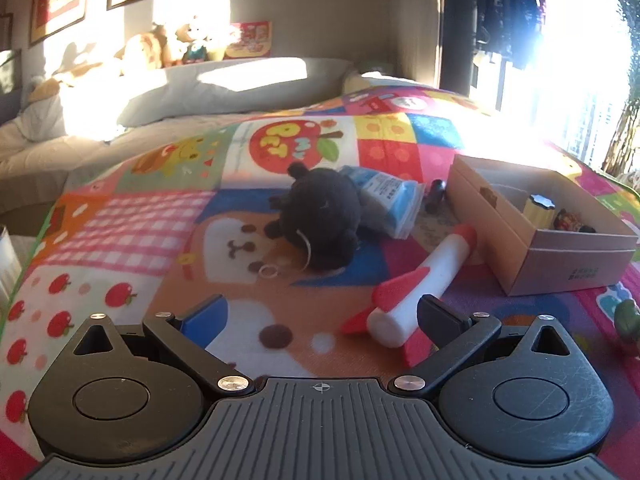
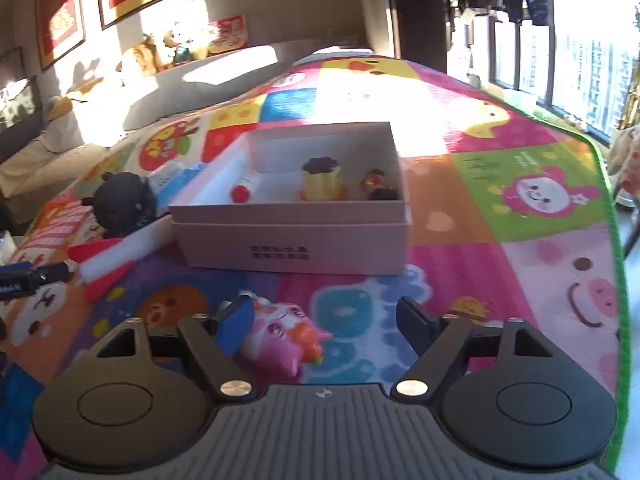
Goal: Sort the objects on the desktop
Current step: 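Grasp the black plush toy with the left tool while the right approaches the pink pig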
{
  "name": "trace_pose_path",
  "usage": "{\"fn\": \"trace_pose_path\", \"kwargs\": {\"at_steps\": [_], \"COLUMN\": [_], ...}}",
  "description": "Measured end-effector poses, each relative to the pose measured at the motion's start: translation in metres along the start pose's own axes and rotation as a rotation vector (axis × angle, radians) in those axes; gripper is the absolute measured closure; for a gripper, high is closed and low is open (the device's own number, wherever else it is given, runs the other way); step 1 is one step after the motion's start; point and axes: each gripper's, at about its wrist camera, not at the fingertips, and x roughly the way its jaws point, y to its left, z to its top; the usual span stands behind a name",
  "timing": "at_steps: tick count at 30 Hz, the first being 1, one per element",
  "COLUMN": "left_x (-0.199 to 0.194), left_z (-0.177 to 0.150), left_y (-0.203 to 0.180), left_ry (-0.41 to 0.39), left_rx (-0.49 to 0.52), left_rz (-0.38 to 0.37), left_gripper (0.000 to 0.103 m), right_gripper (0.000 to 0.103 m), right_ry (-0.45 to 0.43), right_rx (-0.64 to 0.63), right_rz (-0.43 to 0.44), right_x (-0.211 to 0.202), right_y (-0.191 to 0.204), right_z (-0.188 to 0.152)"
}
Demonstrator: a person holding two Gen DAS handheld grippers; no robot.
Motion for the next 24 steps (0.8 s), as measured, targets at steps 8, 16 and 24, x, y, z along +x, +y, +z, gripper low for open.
{"fn": "trace_pose_path", "kwargs": {"at_steps": [8, 16, 24], "left_x": [0.069, 0.118, 0.12], "left_z": [0.061, 0.069, 0.06], "left_y": [-0.009, -0.022, -0.02], "left_ry": [0.016, 0.108, 0.142], "left_rx": [0.061, 0.139, 0.209], "left_rz": [0.064, 0.083, 0.128], "left_gripper": [0.0, 0.001, 0.031], "right_gripper": [0.0, 0.0, 0.0], "right_ry": [-0.035, -0.029, -0.02], "right_rx": [0.169, 0.169, 0.241], "right_rz": [-0.047, -0.047, -0.008], "right_x": [-0.007, 0.004, 0.008], "right_y": [-0.026, -0.017, -0.029], "right_z": [-0.022, -0.031, -0.033]}}
